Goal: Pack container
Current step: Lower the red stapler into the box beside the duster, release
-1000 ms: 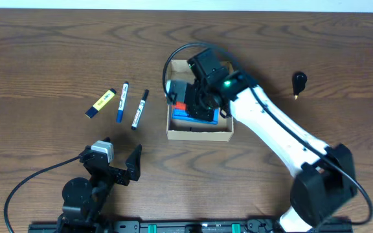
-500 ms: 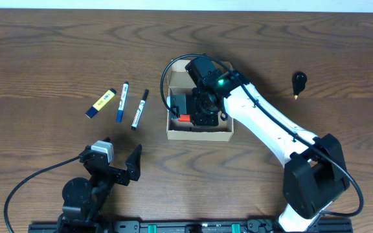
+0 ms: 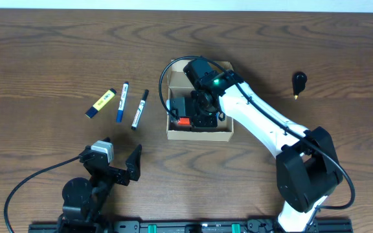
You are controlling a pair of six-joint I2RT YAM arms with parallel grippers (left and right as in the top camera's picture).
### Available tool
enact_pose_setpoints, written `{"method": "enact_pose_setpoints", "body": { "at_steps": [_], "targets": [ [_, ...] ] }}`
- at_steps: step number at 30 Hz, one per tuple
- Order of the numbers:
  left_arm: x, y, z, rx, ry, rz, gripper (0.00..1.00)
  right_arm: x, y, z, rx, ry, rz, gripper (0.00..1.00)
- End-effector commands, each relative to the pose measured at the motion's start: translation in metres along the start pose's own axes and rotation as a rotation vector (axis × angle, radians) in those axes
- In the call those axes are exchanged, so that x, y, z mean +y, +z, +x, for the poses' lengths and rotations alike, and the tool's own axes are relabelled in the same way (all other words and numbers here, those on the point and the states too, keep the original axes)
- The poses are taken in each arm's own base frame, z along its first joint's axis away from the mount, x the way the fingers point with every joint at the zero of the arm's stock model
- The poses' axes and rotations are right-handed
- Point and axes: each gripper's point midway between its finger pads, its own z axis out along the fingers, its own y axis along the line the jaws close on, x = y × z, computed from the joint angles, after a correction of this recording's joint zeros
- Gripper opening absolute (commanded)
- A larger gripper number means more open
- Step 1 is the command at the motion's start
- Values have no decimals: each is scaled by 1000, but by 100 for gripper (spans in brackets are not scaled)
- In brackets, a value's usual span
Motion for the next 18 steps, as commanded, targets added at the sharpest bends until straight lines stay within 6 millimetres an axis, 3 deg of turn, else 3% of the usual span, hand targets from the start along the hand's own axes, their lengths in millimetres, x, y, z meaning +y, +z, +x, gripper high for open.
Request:
{"method": "enact_pose_setpoints", "body": {
  "at_steps": [1,4,18],
  "targets": [
    [4,3,10,19,-10,-8,95,-1,-3,-6,-28,-13,-4,12],
    [4,3,10,19,-10,-8,95,-1,-3,-6,-28,-13,-4,31],
    [4,3,10,19,-9,-8,95,-7,-14,-12,-54,8,37,49]
  ]
}}
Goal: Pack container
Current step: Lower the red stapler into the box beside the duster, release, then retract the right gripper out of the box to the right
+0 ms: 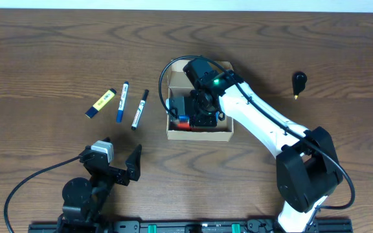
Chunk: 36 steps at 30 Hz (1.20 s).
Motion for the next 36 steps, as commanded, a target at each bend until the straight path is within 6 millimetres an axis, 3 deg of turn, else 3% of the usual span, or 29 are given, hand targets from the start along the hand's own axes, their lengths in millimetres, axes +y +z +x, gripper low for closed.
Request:
{"method": "enact_pose_setpoints", "body": {
  "at_steps": [1,6,9,18,24,29,36],
  "targets": [
    [4,3,10,19,-9,-8,95,-5,-16,-10,-45,2,34,50],
    [4,3,10,19,-10,-8,95,-13,-34,-19,-88,32,95,50],
    [4,3,10,19,-10,-8,95,-22,-57,-28,-142,87,163,50],
    [4,3,10,19,-10,-8,95,-22,-168,-43,-351,263,375,51],
    [4,3,10,19,-9,-8,95,-11,-206,-21,-417,537,388,55],
    [4,3,10,19,-10,-8,95,7,-214,13,-392,827,329,56],
    [4,3,10,19,-10,-8,96,43,-224,45,-323,959,280,58]
  ]
}}
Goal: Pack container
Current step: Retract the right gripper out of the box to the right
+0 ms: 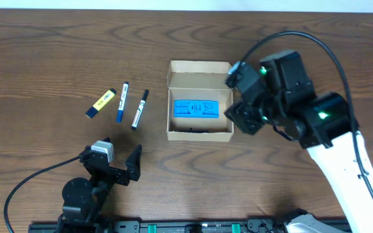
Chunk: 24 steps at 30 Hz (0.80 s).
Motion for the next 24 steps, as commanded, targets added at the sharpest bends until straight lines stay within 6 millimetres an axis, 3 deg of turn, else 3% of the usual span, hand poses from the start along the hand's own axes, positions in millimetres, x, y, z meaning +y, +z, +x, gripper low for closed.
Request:
{"method": "enact_pose_setpoints", "body": {
  "at_steps": [1,7,8,9,15,24],
  "targets": [
    [4,3,10,19,-9,-8,95,3,-24,8,-25,84,2,58],
    [4,3,10,19,-9,-8,95,15,-55,31,-34,82,4,65],
    [4,3,10,19,-9,-8,95,16,-58,34,-35,81,5,78],
    [4,3,10,19,-9,-8,95,18,-62,37,-35,81,4,99],
    [4,3,10,19,-9,-8,95,24,-76,49,-42,79,6,99],
    [4,3,10,19,-9,-8,95,23,-73,50,-30,82,4,99]
  ]
}}
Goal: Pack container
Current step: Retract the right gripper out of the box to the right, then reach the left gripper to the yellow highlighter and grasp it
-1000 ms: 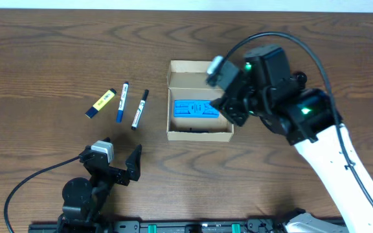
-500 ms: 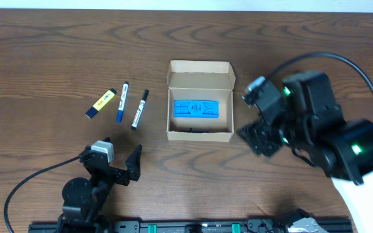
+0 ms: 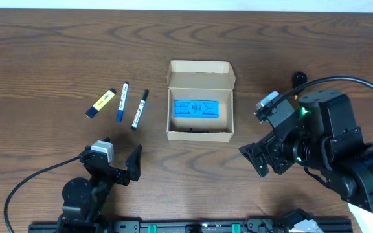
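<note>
The open cardboard box (image 3: 199, 71) stands at mid-table with a blue flat item (image 3: 199, 108) lying in it and a dark object (image 3: 196, 130) along its front wall. My right gripper (image 3: 256, 162) hangs to the right of and nearer than the box, open and holding nothing. Left of the box lie a yellow highlighter (image 3: 100, 103), a blue marker (image 3: 122, 101) and a black marker (image 3: 140, 109). My left gripper (image 3: 118, 156) rests open near the front edge, below the markers.
A small black object (image 3: 299, 79) lies right of the box, partly behind the right arm's cable. The left arm's base and cable sit at the front left. The right arm's body covers the front right of the table.
My right gripper has moved from beside the box's right wall to a spot nearer the front and farther right. The box, the markers and the left arm are unchanged.
My right gripper was down inside the box over dark and orange items, and stayed there at the following moment. Then it was out beside the box's right wall, with the blue item showing in the box. Now it hangs open, front right of the box.
</note>
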You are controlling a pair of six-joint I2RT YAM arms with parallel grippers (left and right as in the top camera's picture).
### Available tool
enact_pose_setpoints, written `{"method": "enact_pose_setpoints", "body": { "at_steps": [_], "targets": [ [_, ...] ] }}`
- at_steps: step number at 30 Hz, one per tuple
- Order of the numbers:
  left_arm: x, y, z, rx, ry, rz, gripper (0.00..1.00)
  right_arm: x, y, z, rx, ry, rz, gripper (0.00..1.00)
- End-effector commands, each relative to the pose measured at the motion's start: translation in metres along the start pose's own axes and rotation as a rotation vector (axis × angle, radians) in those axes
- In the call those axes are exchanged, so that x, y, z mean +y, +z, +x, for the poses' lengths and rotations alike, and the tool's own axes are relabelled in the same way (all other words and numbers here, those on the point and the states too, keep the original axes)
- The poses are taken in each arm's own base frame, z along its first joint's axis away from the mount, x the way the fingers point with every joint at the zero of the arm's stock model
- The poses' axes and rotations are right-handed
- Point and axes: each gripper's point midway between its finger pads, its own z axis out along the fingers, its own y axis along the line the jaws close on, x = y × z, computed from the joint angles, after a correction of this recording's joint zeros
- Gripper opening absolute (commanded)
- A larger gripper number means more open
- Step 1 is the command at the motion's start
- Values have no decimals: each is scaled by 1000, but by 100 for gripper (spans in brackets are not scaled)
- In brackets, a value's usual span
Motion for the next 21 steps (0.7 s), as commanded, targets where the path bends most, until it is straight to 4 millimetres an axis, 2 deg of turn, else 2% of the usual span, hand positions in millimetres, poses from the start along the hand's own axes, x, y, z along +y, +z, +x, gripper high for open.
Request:
{"method": "enact_pose_setpoints", "body": {
  "at_steps": [1,6,12,17,21],
  "targets": [
    [4,3,10,18,-10,-8,95,-1,-1,-2,-3,15,-1,99],
    [3,3,10,19,-16,-3,95,-1,-1,-2,-3,15,-1,99],
    [-39,-5,3,42,-105,225,95,-1,-1,-2,-3,15,-1,99],
    [-22,-22,-18,85,-120,56,95,-1,-1,-2,-3,15,-1,99],
    [-12,-36,-55,102,-42,-62,95,-1,-1,-2,-3,15,-1,99]
  ]
}}
